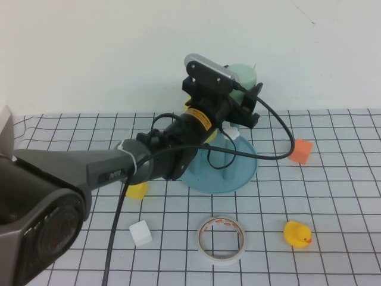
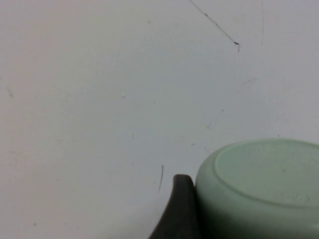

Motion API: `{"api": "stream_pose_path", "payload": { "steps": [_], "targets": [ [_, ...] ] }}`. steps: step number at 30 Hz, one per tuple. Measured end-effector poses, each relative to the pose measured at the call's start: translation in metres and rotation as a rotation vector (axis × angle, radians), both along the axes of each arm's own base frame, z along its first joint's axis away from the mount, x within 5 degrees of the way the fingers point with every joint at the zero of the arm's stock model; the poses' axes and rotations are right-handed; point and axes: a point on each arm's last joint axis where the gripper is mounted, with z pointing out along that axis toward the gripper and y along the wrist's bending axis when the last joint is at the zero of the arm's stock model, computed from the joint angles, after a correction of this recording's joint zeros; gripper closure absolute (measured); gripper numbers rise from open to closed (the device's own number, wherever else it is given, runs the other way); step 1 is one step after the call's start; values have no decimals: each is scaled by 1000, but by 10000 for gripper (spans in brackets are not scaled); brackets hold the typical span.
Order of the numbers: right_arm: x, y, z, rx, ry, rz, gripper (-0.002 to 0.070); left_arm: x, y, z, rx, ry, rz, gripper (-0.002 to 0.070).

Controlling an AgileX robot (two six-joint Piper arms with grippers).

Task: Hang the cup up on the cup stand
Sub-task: Place the cup on the cup holder

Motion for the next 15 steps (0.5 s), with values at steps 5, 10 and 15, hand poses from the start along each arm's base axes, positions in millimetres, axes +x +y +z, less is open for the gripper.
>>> {"api": "stream_pose_path", "payload": {
  "steps": [5,10,15],
  "targets": [
    [0,0,0,0,0,0,678,-1,-3,-5,42,-12,-29,104],
    [0,0,0,1,1,0,678,0,-3,-11,46,-2,-27,104],
    [0,0,0,1,1,0,678,1,-3,-12,28,11,-25,104]
  ]
}}
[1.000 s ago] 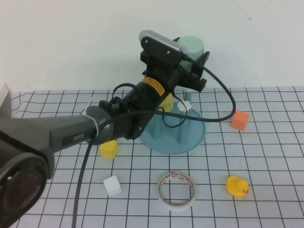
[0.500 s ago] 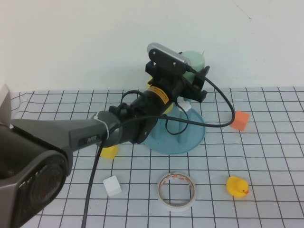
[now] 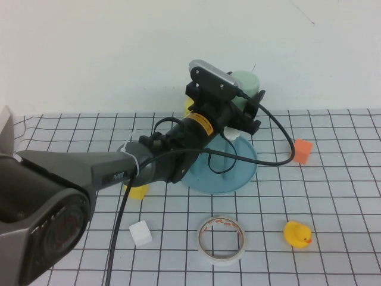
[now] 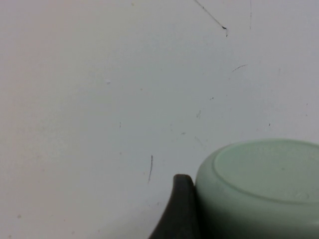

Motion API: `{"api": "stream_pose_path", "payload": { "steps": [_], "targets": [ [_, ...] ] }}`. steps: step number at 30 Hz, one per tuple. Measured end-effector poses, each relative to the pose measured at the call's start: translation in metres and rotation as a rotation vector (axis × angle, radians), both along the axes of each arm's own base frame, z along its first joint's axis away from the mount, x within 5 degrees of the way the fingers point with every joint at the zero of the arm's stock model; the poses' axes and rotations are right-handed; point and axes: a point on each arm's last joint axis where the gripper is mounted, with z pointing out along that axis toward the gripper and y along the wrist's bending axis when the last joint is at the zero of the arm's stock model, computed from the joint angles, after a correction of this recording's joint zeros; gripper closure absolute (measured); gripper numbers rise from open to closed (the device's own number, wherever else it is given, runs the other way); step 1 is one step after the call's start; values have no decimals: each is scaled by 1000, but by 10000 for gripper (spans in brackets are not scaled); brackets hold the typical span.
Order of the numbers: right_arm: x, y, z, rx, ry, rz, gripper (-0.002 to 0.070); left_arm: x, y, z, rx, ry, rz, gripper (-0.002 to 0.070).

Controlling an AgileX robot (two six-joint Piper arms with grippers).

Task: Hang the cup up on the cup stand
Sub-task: Place the cup on the cup holder

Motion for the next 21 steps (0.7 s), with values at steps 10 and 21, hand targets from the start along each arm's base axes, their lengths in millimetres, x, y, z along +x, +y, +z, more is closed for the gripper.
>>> {"api": "stream_pose_path", "payload": {
  "steps": [10,21],
  "targets": [
    [0,0,0,0,0,0,678,0,0,0,-19,15,0,104],
    [0,0,0,0,0,0,678,9,-4,8,2,45,14,104]
  ]
}}
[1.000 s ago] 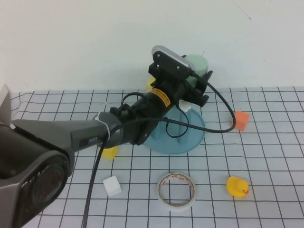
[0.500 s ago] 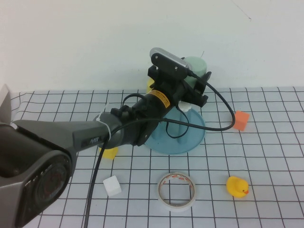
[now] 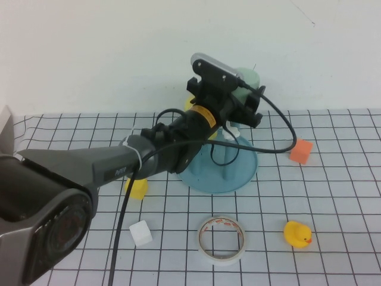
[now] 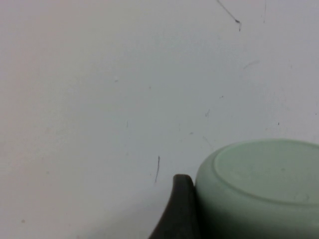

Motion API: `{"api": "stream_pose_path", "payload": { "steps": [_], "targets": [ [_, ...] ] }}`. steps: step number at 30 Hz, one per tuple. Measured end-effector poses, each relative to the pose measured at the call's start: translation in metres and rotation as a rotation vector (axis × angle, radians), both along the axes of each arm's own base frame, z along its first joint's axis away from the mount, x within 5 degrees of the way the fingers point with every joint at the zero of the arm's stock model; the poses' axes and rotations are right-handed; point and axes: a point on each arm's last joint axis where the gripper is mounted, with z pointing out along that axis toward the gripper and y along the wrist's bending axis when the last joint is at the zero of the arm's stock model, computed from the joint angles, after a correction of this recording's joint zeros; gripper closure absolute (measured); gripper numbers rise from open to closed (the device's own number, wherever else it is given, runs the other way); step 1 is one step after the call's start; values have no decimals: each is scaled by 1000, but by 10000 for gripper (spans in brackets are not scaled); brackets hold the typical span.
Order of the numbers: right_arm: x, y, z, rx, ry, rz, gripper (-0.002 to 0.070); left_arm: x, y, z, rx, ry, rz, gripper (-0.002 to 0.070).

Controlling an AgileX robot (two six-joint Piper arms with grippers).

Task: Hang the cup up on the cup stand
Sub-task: Place the cup on the cup holder

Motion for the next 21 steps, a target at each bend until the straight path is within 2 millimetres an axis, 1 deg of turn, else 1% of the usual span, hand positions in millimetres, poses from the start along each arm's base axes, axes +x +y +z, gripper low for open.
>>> {"api": "stream_pose_path", "payload": {
  "steps": [3,6,9,16,21],
  "targets": [
    [0,0,0,0,0,0,678,2,-1,7,-9,-12,1,104],
    [0,0,0,0,0,0,678,3,-2,9,-5,-11,2,104],
    [0,0,0,0,0,0,678,4,-2,6,9,5,4,104],
    [0,0,0,0,0,0,678,6,-3,-10,31,39,6,102],
    [0,0,0,0,0,0,678,6,-2,-10,36,47,8,88]
  ]
}}
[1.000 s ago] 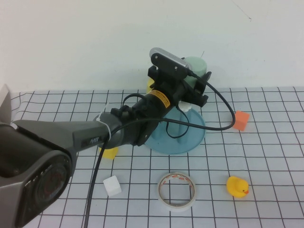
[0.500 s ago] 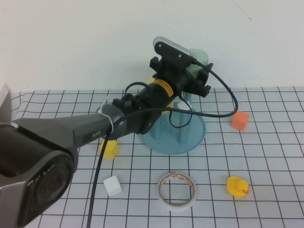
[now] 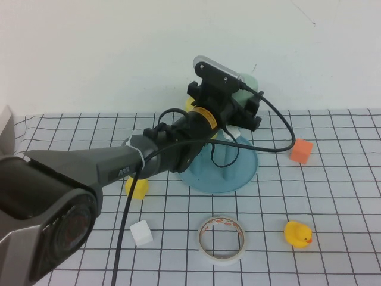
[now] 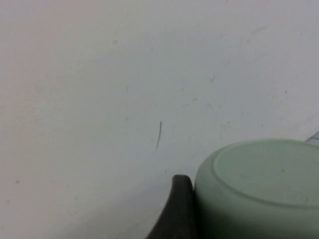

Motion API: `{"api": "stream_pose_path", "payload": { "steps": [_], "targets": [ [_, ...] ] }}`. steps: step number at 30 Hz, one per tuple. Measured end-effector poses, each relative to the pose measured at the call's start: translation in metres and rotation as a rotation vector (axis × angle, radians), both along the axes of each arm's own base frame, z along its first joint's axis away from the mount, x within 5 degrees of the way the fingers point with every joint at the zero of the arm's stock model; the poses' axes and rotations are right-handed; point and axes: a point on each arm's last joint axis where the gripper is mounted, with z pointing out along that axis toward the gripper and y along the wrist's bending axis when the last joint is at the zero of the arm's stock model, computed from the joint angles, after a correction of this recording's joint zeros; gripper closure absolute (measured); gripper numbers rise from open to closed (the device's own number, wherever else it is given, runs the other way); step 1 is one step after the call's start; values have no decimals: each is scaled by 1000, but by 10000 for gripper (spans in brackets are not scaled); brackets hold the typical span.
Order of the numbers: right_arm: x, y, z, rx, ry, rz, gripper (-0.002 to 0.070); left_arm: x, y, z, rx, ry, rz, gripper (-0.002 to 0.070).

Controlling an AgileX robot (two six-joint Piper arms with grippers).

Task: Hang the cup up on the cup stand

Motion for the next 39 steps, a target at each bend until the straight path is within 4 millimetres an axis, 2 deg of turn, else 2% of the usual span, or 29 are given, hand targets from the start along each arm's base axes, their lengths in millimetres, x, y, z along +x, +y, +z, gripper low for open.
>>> {"api": "stream_pose_path", "payload": {
  "steps": [4,7,10,14,18,22,24,26,28,31,33,35,39],
  "targets": [
    [0,0,0,0,0,0,678,2,1,-5,32,108,27,74],
    [0,0,0,0,0,0,678,4,2,-7,16,199,51,29],
    [0,0,0,0,0,0,678,4,2,-6,4,221,58,-4],
    [0,0,0,0,0,0,678,5,1,-4,29,221,56,-15],
    [0,0,0,0,0,0,678,4,1,4,69,189,38,-17],
    [0,0,0,0,0,0,678,-1,3,27,150,131,16,-8],
    [0,0,0,0,0,0,678,-6,7,47,184,109,20,41],
    [0,0,0,0,0,0,678,-11,12,69,211,92,34,132],
    [0,0,0,0,0,0,678,-18,19,91,239,81,51,246],
    [0,0,0,0,0,0,678,-30,30,126,293,46,83,459],
    [0,0,0,0,0,0,678,-42,41,155,321,5,108,582],
    [0,0,0,0,0,0,678,-56,51,186,315,-39,131,636],
    [0,0,0,0,0,0,678,-90,81,248,262,-117,190,667]
  ]
}}
